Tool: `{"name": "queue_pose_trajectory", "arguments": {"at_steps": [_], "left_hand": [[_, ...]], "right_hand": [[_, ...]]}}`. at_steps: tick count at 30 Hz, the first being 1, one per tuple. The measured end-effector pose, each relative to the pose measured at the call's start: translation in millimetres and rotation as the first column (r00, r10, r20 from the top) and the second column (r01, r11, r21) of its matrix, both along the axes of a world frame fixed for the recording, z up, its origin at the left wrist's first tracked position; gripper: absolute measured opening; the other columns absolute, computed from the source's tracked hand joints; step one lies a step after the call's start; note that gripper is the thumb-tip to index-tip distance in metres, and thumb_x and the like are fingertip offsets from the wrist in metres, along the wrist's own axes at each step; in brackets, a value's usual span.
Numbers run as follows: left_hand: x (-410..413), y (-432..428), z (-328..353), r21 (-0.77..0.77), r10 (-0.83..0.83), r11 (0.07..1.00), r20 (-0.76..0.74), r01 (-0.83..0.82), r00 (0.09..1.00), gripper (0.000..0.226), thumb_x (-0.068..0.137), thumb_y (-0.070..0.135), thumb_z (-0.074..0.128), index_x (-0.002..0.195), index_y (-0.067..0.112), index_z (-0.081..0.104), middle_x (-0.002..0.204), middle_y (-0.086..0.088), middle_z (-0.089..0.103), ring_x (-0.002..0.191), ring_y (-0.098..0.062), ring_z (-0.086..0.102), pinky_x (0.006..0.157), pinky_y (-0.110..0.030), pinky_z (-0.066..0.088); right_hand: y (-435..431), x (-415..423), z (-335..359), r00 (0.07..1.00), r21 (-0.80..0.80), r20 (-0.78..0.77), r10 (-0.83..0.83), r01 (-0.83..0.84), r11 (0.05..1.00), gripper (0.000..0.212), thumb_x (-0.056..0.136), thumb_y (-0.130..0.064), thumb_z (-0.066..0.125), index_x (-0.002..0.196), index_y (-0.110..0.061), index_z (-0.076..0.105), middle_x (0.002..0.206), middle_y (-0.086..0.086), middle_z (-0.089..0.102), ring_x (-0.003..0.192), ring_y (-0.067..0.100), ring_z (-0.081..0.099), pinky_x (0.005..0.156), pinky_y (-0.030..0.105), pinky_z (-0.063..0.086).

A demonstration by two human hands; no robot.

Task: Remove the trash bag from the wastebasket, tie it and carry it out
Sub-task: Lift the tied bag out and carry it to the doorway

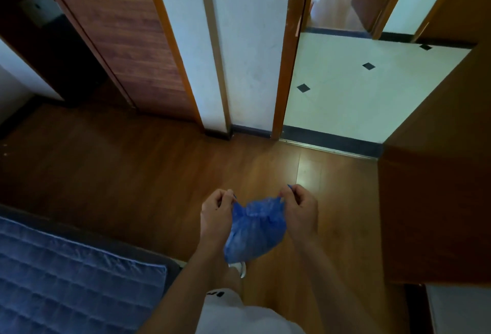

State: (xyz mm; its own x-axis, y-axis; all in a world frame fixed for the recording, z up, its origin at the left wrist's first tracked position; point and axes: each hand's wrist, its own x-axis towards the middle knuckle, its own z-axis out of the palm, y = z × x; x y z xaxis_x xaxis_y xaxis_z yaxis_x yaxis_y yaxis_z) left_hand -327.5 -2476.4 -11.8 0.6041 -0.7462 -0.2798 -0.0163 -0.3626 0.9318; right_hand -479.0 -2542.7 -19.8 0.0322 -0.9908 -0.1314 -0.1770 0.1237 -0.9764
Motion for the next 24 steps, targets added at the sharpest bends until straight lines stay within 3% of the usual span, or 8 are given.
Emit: {"name": "queue_pose_trajectory", "arguments": {"at_steps": [3,8,12,14,16,19,24], "left_hand": [[29,-44,-6,0.011,-0.027,1.0,-0.009,0.027,1.0,0.034,0.1,0.022,0.052,0.067,0.016,0.058,0.055,0.004,0.046,0.05,-0.009,0.04,0.051,-0.027,0.033],[87,-129,-5,0.027,-0.058,0.998,0.002,0.058,0.998,0.033,0.101,0.024,0.05,0.071,0.014,0.059,0.058,0.002,0.049,0.052,-0.01,0.042,0.052,-0.025,0.035],[132,-197,-4,0.058,-0.105,0.993,0.04,0.103,0.994,0.03,0.099,0.022,0.051,0.071,0.017,0.059,0.067,0.0,0.056,0.064,-0.014,0.052,0.063,-0.032,0.044],[149,-227,-3,0.069,-0.115,0.991,0.042,0.112,0.993,0.029,0.099,0.019,0.05,0.072,0.015,0.06,0.071,-0.003,0.058,0.07,-0.018,0.055,0.068,-0.036,0.046],[161,-254,0,0.071,-0.112,0.992,0.058,0.108,0.992,0.027,0.099,0.017,0.049,0.076,0.01,0.061,0.073,-0.004,0.058,0.073,-0.018,0.055,0.069,-0.034,0.045],[174,-292,2,0.091,-0.137,0.987,0.088,0.129,0.987,0.024,0.1,0.02,0.047,0.087,0.007,0.063,0.08,-0.006,0.06,0.077,-0.017,0.058,0.068,-0.028,0.045],[184,-355,-7,0.1,-0.113,0.99,0.113,0.102,0.987,0.027,0.1,0.023,0.047,0.079,0.014,0.061,0.076,-0.002,0.059,0.073,-0.016,0.055,0.063,-0.03,0.04]], "right_hand": [[-45,29,-3,1.0,0.031,-0.019,-0.003,0.004,0.999,0.032,0.097,-0.024,0.057,0.072,-0.005,0.063,0.053,-0.004,0.046,0.05,0.009,0.041,0.052,0.031,0.037],[-127,84,3,1.0,0.05,-0.003,-0.024,0.024,0.998,0.032,0.097,-0.027,0.057,0.075,-0.005,0.065,0.056,0.002,0.05,0.053,0.015,0.045,0.052,0.033,0.039],[-190,120,9,0.994,0.039,-0.056,-0.096,0.098,0.994,0.028,0.097,-0.022,0.057,0.075,-0.009,0.068,0.059,-0.001,0.057,0.052,0.002,0.051,0.054,0.026,0.042],[-218,133,9,0.985,0.057,-0.037,-0.169,0.171,0.984,0.027,0.097,-0.022,0.057,0.078,-0.007,0.069,0.061,0.001,0.058,0.057,0.008,0.055,0.056,0.029,0.044],[-241,144,9,0.979,0.068,0.006,-0.206,0.205,0.976,0.025,0.097,-0.02,0.057,0.082,-0.003,0.068,0.062,0.001,0.057,0.057,0.012,0.054,0.054,0.029,0.044],[-272,157,12,0.977,0.081,0.044,-0.209,0.205,0.975,0.022,0.098,-0.019,0.056,0.084,-0.005,0.067,0.062,-0.003,0.057,0.053,0.003,0.054,0.048,0.02,0.044],[-331,169,2,0.977,0.109,0.043,-0.207,0.201,0.974,0.023,0.098,-0.018,0.057,0.077,-0.012,0.065,0.055,-0.007,0.054,0.052,0.008,0.051,0.051,0.026,0.042]]}}
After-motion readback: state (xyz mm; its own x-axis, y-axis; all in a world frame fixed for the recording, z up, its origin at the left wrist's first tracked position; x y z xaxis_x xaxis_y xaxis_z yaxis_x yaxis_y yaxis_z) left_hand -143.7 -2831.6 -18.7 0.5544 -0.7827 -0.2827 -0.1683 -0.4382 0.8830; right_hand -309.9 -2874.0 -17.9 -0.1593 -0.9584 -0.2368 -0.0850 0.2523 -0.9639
